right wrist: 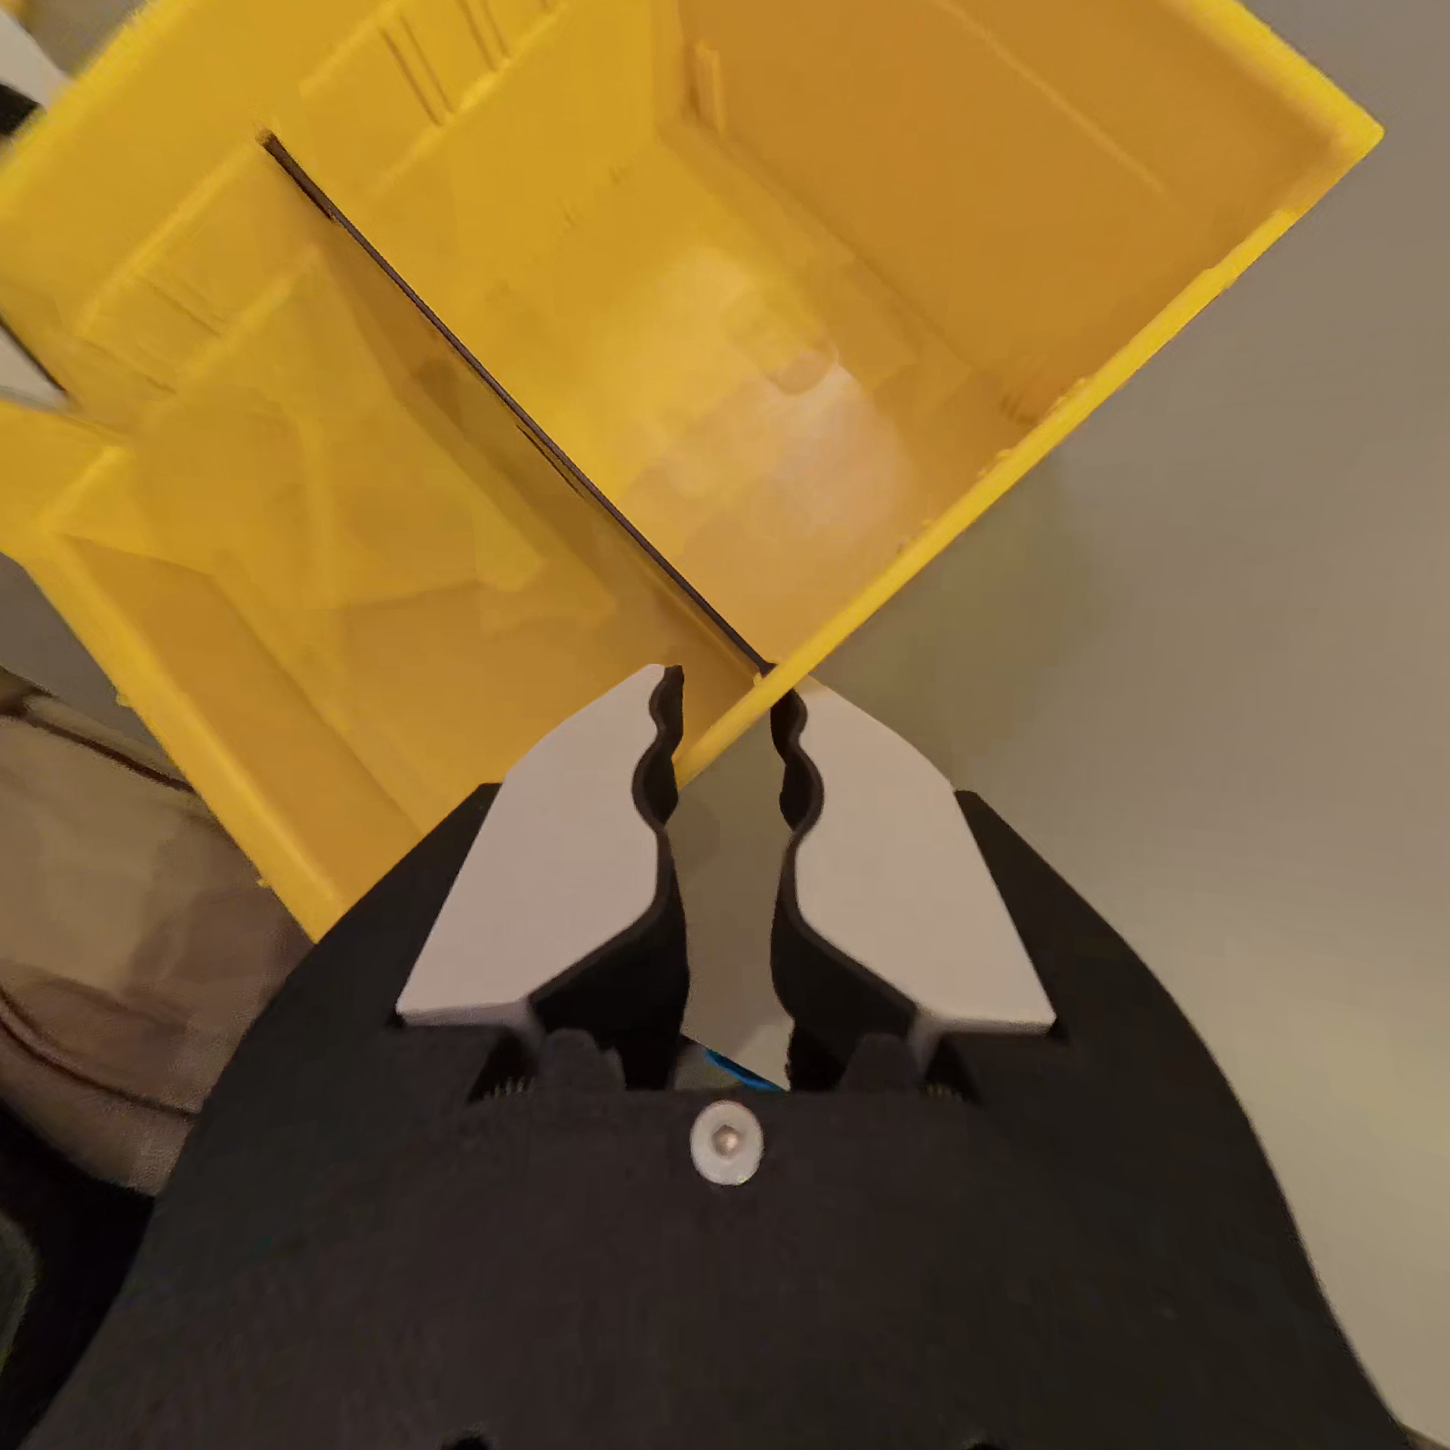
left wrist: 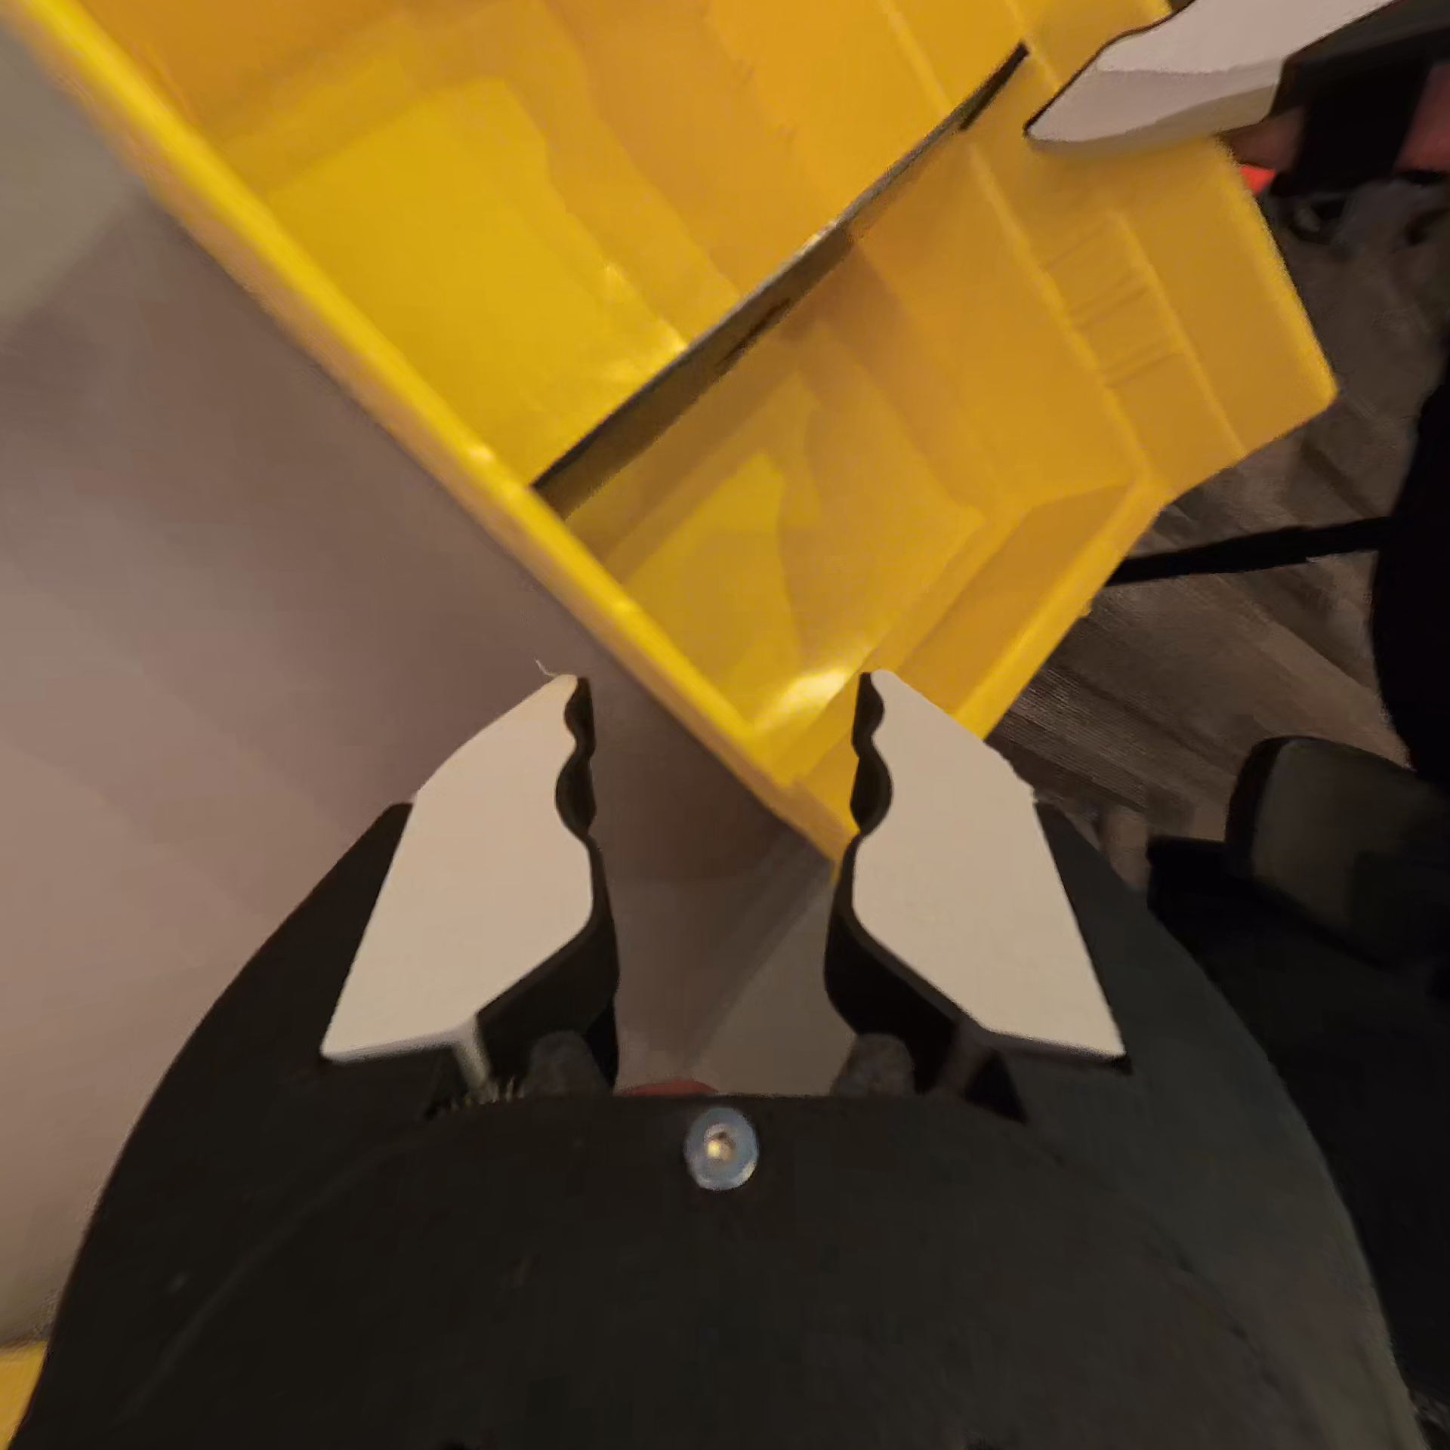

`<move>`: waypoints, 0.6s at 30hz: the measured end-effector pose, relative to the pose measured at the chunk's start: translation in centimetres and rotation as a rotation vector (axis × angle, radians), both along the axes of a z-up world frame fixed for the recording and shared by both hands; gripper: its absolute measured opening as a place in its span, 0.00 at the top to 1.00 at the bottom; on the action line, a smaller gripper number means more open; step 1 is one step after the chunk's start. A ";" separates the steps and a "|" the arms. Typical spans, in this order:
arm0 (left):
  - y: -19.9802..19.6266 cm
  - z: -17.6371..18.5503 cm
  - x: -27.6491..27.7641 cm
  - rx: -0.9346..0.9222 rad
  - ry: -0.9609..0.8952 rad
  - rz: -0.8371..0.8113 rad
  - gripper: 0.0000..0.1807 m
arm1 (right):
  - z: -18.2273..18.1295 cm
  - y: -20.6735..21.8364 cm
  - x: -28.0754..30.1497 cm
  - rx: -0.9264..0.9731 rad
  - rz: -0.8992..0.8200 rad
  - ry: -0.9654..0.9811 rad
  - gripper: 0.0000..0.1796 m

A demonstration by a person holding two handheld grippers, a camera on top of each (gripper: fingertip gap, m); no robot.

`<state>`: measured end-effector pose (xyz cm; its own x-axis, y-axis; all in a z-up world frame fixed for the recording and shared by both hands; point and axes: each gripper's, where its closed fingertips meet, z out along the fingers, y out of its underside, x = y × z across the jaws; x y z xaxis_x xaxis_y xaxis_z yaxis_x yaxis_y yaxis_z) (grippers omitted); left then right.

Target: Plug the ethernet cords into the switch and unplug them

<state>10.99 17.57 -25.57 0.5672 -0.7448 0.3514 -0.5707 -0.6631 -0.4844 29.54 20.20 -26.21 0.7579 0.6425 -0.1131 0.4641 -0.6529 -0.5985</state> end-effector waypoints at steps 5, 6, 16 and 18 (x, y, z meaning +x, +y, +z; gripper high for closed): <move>0.2 4.7 -8.1 0.193 0.051 0.141 0.62 | -0.1 0.8 0.5 -0.023 0.040 -0.092 0.90; 0.1 5.6 -11.1 0.242 0.090 0.195 0.62 | -0.1 1.0 0.9 -0.028 0.041 -0.106 0.91; -9.6 3.8 -38.1 0.191 0.305 0.794 0.64 | -0.3 2.5 4.5 -0.091 -0.003 -0.217 0.78; -11.1 2.1 -38.4 0.148 0.280 0.818 0.64 | -0.3 2.5 4.5 -0.093 -0.009 -0.200 0.79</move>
